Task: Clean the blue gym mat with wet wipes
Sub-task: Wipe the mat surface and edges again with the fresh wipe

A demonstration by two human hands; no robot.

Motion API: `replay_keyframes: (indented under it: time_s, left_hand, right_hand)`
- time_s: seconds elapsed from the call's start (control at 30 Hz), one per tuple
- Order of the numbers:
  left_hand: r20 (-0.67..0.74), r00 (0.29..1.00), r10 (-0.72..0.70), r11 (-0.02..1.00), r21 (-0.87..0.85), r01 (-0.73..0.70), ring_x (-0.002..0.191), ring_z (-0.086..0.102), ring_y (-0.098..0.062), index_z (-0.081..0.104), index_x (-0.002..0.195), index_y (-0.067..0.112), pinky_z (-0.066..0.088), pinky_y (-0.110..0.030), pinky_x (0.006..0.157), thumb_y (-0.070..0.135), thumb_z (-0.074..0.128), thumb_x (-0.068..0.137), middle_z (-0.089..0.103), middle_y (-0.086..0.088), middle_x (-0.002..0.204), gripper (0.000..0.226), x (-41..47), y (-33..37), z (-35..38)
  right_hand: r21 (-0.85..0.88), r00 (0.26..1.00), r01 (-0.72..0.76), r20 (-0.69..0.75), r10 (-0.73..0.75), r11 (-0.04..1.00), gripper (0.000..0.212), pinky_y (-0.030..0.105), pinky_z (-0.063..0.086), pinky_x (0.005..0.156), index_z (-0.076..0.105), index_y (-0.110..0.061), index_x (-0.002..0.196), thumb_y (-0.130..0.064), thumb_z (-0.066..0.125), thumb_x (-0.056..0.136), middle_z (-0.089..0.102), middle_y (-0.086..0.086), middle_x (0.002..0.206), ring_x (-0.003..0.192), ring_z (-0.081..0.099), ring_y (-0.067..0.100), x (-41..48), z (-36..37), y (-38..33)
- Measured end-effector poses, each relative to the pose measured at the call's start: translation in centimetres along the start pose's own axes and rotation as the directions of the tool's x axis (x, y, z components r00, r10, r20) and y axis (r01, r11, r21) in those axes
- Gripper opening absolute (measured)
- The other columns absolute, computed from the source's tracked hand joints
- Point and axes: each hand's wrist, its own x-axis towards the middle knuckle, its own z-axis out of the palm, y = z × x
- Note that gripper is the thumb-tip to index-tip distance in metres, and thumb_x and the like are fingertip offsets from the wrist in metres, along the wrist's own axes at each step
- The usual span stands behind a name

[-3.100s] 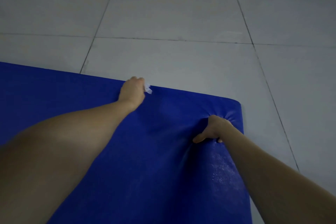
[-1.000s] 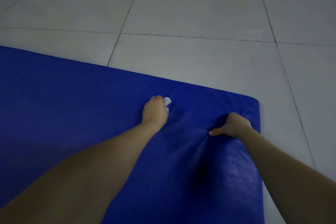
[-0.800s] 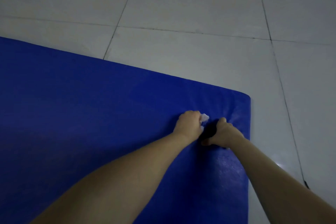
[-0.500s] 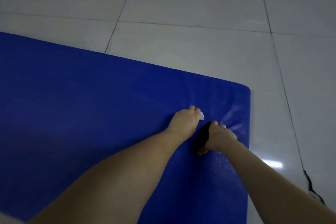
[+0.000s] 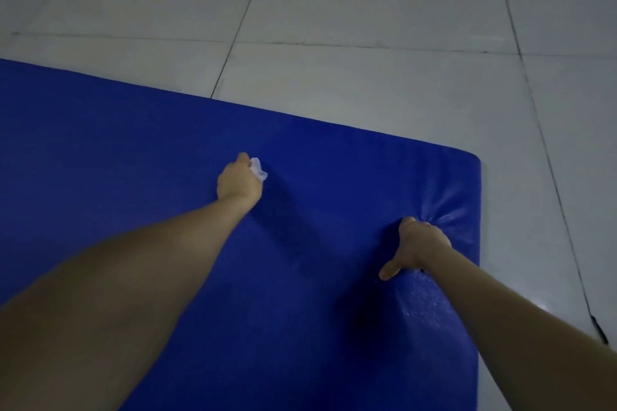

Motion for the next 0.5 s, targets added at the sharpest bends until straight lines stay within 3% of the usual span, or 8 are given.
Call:
replay_keyframes:
  time_s: [0.17,0.27,0.4,0.5]
  left_hand:
    - [-0.072,0.993,0.097,0.989,-0.103,-0.104,0.079,0.054,-0.031,0.053,0.091,0.005,0.037,-0.038,0.064,0.028,0.042,0.104,0.058,-0.012,0.087,0.029,-1.2,5.3,3.1]
    - [0.001,0.971,0.238,0.965,-0.114,-0.237,0.071,0.046,-0.029,0.046,0.08,0.01,0.034,-0.037,0.062,0.028,0.044,0.098,0.051,-0.007,0.078,0.026,-3.8,9.7,5.6]
    - [0.167,0.865,0.472,0.881,-0.132,-0.455,0.074,0.054,-0.03,0.043,0.077,0.016,0.037,-0.036,0.062,0.031,0.05,0.097,0.057,-0.008,0.084,0.026,-9.6,13.8,8.9]
    - [0.202,0.785,0.585,0.81,-0.103,-0.577,0.073,0.053,-0.023,0.043,0.079,0.017,0.039,-0.036,0.06,0.033,0.051,0.101,0.051,0.0,0.083,0.028,-10.5,13.0,8.3]
  right_hand:
    - [-0.006,1.0,0.007,-0.018,-0.007,1.0,0.116,0.039,0.054,0.092,0.038,-0.01,0.138,-0.061,0.093,0.049,0.053,0.007,0.13,0.118,0.055,0.027,0.4,0.2,0.2]
    - [-0.01,1.0,0.016,-0.021,-0.016,1.0,0.114,0.039,0.055,0.091,0.04,-0.011,0.136,-0.061,0.093,0.049,0.053,0.005,0.123,0.115,0.056,0.026,0.3,0.1,0.2]
    - [-0.018,0.999,0.018,-0.028,-0.019,1.0,0.109,0.04,0.057,0.091,0.045,-0.014,0.132,-0.062,0.093,0.046,0.061,0.004,0.116,0.104,0.063,0.023,0.1,-0.1,0.1]
    - [-0.014,0.999,0.031,-0.029,-0.031,0.999,0.105,0.038,0.059,0.086,0.048,-0.015,0.129,-0.062,0.092,0.046,0.063,0.0,0.103,0.091,0.066,0.02,-0.2,-0.2,-0.1]
